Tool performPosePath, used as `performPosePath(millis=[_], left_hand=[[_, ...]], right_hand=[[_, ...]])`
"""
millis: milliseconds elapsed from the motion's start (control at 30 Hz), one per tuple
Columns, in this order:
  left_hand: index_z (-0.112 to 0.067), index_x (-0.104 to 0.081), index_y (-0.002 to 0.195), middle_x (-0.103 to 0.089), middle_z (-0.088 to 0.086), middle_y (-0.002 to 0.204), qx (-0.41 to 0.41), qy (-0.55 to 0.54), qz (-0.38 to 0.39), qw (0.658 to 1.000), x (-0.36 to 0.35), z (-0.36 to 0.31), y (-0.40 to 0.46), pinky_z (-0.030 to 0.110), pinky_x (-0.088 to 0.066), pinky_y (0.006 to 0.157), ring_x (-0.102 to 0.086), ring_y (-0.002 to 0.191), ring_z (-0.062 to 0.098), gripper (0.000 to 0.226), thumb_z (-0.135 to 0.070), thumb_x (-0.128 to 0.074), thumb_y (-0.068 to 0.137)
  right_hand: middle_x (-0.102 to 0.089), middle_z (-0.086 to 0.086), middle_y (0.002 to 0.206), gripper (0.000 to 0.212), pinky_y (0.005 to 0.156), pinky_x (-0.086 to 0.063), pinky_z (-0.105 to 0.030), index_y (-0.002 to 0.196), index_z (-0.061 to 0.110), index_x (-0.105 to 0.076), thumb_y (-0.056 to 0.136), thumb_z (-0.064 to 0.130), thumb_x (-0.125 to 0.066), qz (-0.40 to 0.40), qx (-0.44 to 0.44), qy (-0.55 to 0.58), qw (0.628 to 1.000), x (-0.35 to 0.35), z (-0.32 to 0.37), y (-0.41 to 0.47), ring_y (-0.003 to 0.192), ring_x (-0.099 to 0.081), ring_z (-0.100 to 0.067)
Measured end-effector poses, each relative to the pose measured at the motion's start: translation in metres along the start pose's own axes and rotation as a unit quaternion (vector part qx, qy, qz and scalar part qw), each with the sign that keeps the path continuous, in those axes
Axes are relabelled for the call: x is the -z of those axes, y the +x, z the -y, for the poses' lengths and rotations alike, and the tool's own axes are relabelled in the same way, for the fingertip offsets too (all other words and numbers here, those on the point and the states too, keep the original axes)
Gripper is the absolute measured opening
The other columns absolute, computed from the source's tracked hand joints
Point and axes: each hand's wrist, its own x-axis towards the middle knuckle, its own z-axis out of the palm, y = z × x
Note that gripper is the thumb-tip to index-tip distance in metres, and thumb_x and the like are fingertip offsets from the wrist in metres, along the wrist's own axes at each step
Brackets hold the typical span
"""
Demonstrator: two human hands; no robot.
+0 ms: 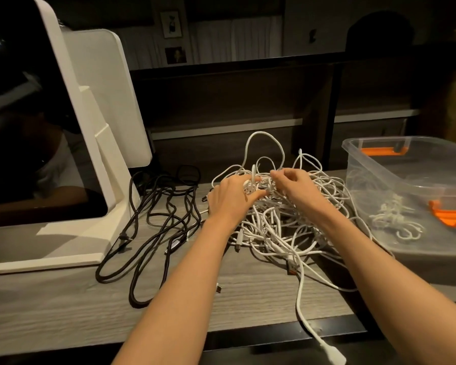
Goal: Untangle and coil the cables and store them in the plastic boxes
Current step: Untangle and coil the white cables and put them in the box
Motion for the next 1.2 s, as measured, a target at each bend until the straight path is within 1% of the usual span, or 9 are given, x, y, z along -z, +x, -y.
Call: performPosePath(millis=[167,300,500,633,767,900,1000,1100,1200], left_hand=[[-0.036,-0.056,0.132,-0.064,-0.005,0.120,-0.004,0.033,-0.011,0.999,-0.002,-0.002,0.000,0.035,-0.050,0.079,-0.060,0.110,0.018,0.048,-0.054,-0.061,0.088],[-0.037,-0.062,0.125,-0.068,-0.006,0.114,0.052,-0.047,0.017,0.997,-0.001,0.004,0.004,0.034,-0.051,0.078,-0.062,0.105,0.015,0.056,-0.067,-0.064,0.077],[-0.038,-0.069,0.111,-0.068,-0.014,0.113,0.048,-0.148,0.034,0.987,0.002,0.006,0.005,0.040,-0.051,0.092,-0.060,0.110,0.009,0.053,-0.068,-0.072,0.067],[-0.037,-0.066,0.110,-0.068,-0.012,0.114,0.048,-0.137,0.038,0.989,0.002,0.005,0.006,0.038,-0.051,0.091,-0.060,0.112,0.011,0.052,-0.065,-0.074,0.067],[-0.039,-0.067,0.107,-0.070,-0.012,0.105,0.069,-0.095,0.013,0.993,0.001,0.002,0.007,0.038,-0.051,0.085,-0.062,0.105,0.013,0.045,-0.065,-0.072,0.071],[-0.035,-0.069,0.107,-0.070,-0.007,0.104,0.091,-0.062,0.003,0.994,0.004,0.000,0.006,0.034,-0.046,0.081,-0.061,0.104,0.016,0.039,-0.060,-0.071,0.077],[-0.036,-0.068,0.112,-0.070,-0.006,0.105,0.091,-0.030,0.002,0.995,0.003,-0.002,0.005,0.034,-0.048,0.081,-0.062,0.105,0.018,0.038,-0.059,-0.066,0.082],[-0.037,-0.066,0.115,-0.070,-0.005,0.106,0.077,0.003,-0.003,0.997,0.004,-0.006,0.007,0.030,-0.042,0.074,-0.062,0.106,0.019,0.038,-0.058,-0.065,0.083],[-0.037,-0.069,0.108,-0.070,-0.006,0.102,0.084,-0.010,0.021,0.996,0.005,-0.004,0.008,0.034,-0.048,0.077,-0.063,0.102,0.019,0.038,-0.062,-0.066,0.079]], right_hand=[[-0.056,-0.010,0.068,0.046,0.065,-0.040,-0.019,0.072,0.001,-0.060,0.097,0.038,-0.048,-0.010,0.040,0.039,0.998,0.000,0.006,-0.006,0.063,-0.050,-0.011],[-0.060,-0.006,0.073,0.019,0.073,-0.045,-0.017,0.087,0.009,-0.070,0.095,0.014,-0.053,-0.017,0.053,0.163,0.985,0.005,0.003,-0.005,0.066,-0.058,-0.006],[-0.052,0.004,0.069,0.022,0.056,-0.039,-0.018,0.098,0.018,-0.067,0.100,0.010,-0.046,-0.058,0.042,0.177,0.981,0.007,0.000,-0.001,0.059,-0.045,-0.003],[-0.049,0.004,0.064,0.022,0.061,-0.049,-0.025,0.100,0.019,-0.065,0.101,0.014,-0.044,-0.048,0.053,0.151,0.986,0.007,0.003,-0.004,0.059,-0.049,-0.006],[-0.045,0.005,0.060,0.022,0.046,-0.032,-0.016,0.100,0.018,-0.067,0.100,0.014,-0.045,-0.040,0.063,0.113,0.991,0.004,0.008,-0.006,0.051,-0.038,-0.004],[-0.046,0.003,0.063,0.025,0.045,-0.029,-0.016,0.116,0.005,-0.063,0.097,0.012,-0.049,0.060,-0.044,0.255,0.964,0.008,0.005,-0.003,0.049,-0.036,-0.004],[-0.060,-0.003,0.072,0.031,0.069,-0.055,-0.020,0.123,0.002,-0.056,0.093,0.003,-0.048,0.141,-0.065,0.360,0.920,0.010,0.010,-0.006,0.066,-0.059,-0.007],[-0.071,-0.006,0.086,0.032,0.095,-0.051,-0.027,0.121,0.007,-0.058,0.089,0.008,-0.054,0.159,-0.024,0.313,0.936,0.009,0.010,-0.008,0.089,-0.067,-0.014],[-0.072,-0.002,0.082,0.015,0.075,-0.052,-0.021,0.105,0.010,-0.062,0.095,0.015,-0.052,0.073,0.038,0.190,0.978,0.007,0.011,-0.010,0.078,-0.063,-0.013]])
